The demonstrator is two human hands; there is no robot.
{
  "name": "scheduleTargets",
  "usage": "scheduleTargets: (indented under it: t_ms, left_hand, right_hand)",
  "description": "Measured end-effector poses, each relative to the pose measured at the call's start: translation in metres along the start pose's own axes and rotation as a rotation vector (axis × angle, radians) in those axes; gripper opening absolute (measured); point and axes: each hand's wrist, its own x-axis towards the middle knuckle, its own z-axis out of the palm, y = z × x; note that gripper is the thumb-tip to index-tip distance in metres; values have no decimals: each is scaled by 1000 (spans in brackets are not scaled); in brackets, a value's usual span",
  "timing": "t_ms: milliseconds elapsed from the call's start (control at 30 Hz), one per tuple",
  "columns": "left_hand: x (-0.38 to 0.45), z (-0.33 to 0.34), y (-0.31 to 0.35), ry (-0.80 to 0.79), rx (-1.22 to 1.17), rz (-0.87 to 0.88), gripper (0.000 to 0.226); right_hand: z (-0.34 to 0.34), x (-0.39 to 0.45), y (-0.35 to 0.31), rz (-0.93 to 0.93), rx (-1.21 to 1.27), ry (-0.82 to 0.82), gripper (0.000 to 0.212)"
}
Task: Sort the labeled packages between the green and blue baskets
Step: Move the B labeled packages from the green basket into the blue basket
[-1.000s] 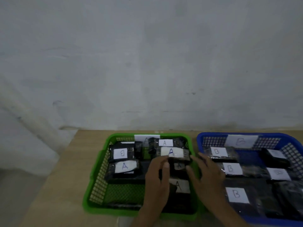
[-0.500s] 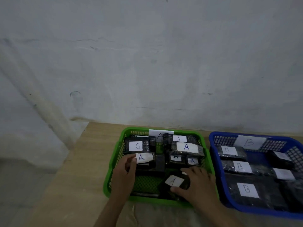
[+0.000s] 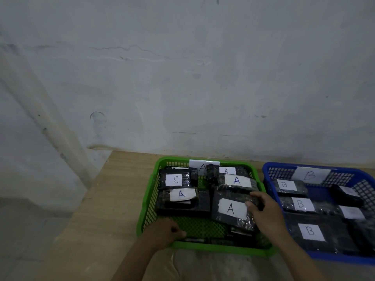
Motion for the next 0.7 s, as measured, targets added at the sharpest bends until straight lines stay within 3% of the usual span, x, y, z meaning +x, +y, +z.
scheduleTargets:
  t_ms: [133, 333, 433, 533, 700]
  left_hand:
    - [6, -6, 8, -241, 58, -36, 34]
    - [15, -12, 12, -366, 76, -57, 22]
    - [15, -12, 3, -227, -49, 17, 28]
    - [13, -12, -2, -24, -267, 102, 12]
    - [0, -18, -10, 186, -443, 101, 10]
  right_hand:
    - [-1, -4, 0, 28, 80, 38, 26]
    - [-5, -10, 2, 28, 129, 51, 24]
    - [-6, -12, 1, 8, 158, 46, 23]
    - [-4, -14, -2, -7, 193, 43, 22]
    - [8, -14, -5, -14, 222, 0, 23]
